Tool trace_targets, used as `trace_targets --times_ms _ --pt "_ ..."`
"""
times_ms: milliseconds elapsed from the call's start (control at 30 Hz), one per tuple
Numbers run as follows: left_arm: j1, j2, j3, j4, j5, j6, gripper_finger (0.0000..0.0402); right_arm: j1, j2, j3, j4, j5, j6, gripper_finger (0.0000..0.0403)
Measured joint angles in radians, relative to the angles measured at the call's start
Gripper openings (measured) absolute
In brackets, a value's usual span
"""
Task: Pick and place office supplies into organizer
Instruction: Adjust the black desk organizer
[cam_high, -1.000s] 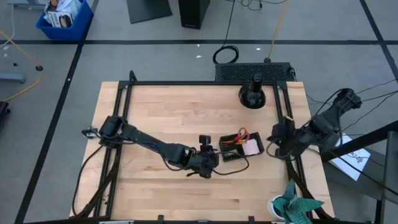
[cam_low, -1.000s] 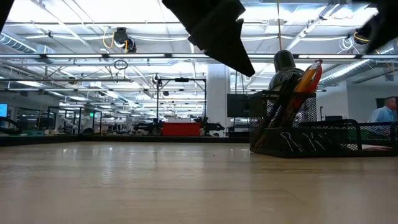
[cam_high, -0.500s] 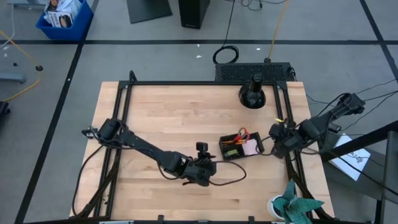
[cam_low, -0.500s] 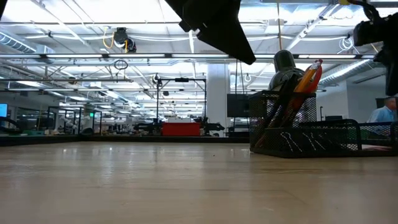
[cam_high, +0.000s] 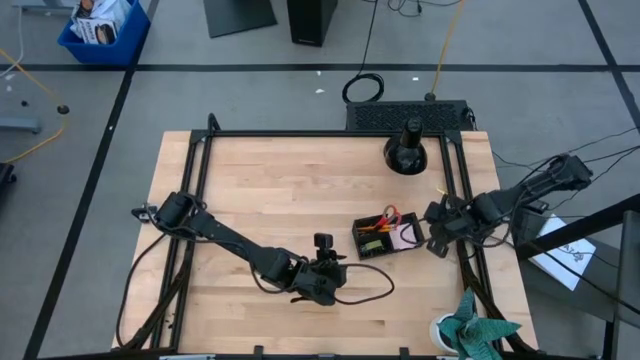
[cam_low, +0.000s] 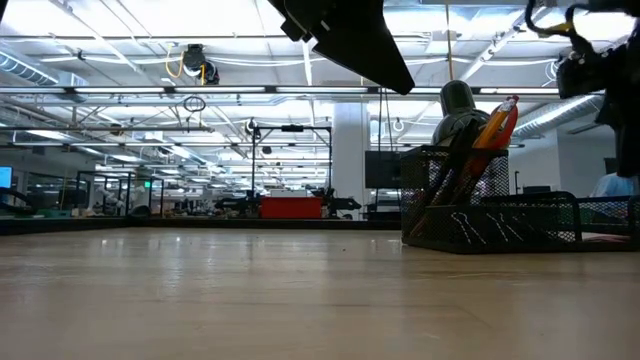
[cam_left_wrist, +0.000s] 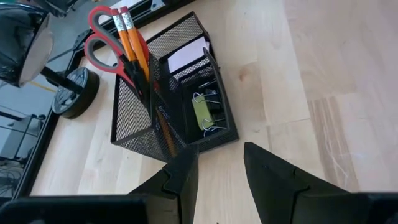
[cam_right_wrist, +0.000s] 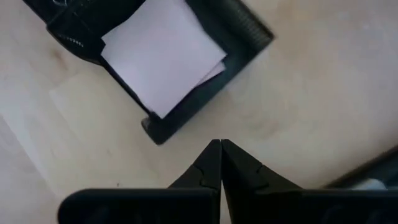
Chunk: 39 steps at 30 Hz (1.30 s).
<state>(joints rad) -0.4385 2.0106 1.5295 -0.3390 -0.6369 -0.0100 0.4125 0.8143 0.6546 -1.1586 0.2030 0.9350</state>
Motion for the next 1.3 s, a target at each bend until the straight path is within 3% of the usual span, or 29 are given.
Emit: trace_targets --times_ms 333,467,1100,1300 --pt "-0.006 0.0 0.0 0.0 0.001 -0.002 0.0133 -0.074 0.098 -0.08 0.069 -0.048 -0.022 0.0" --pt "-0.01 0.0 0.0 0.0 0.003 0.002 0.0133 -0.088 0.111 -0.148 0.197 -0.077 -0.027 0.0" --pt "-0.01 0.0 0.0 -0.009 0.003 0.001 0.0133 -0.034 0.123 -0.224 0.526 -0.126 -0.011 0.0" --pt "-0.01 0.0 0.0 -0.009 0.003 0.001 0.0133 -0.011 0.194 -0.224 0.604 -0.125 -0.008 0.0"
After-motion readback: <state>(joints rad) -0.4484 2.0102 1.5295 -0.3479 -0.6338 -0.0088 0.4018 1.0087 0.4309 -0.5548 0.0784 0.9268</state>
